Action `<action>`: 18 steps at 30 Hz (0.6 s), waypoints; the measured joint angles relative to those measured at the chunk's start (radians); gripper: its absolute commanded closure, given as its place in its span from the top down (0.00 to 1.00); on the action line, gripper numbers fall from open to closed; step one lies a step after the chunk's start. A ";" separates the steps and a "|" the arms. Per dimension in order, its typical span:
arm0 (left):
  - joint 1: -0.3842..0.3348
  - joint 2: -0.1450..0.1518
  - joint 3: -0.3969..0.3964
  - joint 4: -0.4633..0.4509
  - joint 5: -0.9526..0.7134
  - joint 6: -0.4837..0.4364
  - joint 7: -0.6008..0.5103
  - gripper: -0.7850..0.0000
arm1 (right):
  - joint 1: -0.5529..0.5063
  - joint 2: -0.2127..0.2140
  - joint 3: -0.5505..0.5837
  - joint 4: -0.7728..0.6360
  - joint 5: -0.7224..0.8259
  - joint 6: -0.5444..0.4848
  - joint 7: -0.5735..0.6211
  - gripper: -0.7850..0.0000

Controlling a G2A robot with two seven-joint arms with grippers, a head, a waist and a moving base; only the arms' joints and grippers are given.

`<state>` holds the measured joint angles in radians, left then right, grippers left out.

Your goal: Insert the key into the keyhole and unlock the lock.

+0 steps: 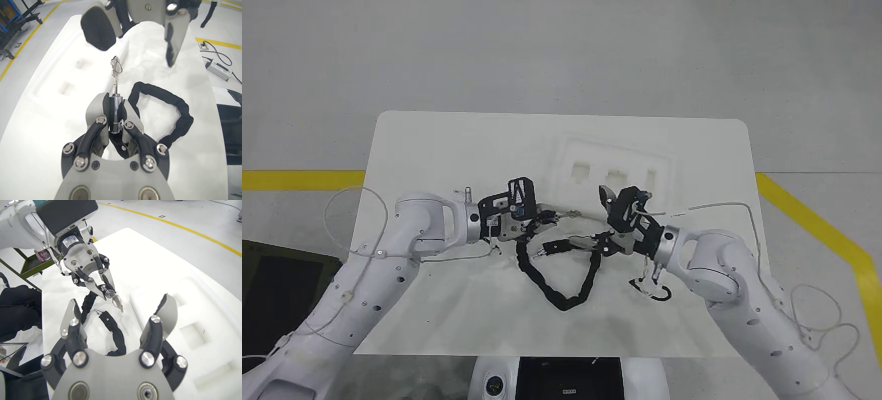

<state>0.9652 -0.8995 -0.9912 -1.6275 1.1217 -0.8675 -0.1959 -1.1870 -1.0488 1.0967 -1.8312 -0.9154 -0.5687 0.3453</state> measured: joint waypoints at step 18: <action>0.178 0.037 -0.242 0.028 0.041 0.235 0.065 0.00 | -0.222 0.028 0.210 0.028 -0.289 0.010 -0.475 1.00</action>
<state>1.1431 -0.8628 -1.2328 -1.5998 1.1627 -0.6328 -0.1307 -1.4091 -1.0209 1.3069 -1.8035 -1.2042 -0.5588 -0.1295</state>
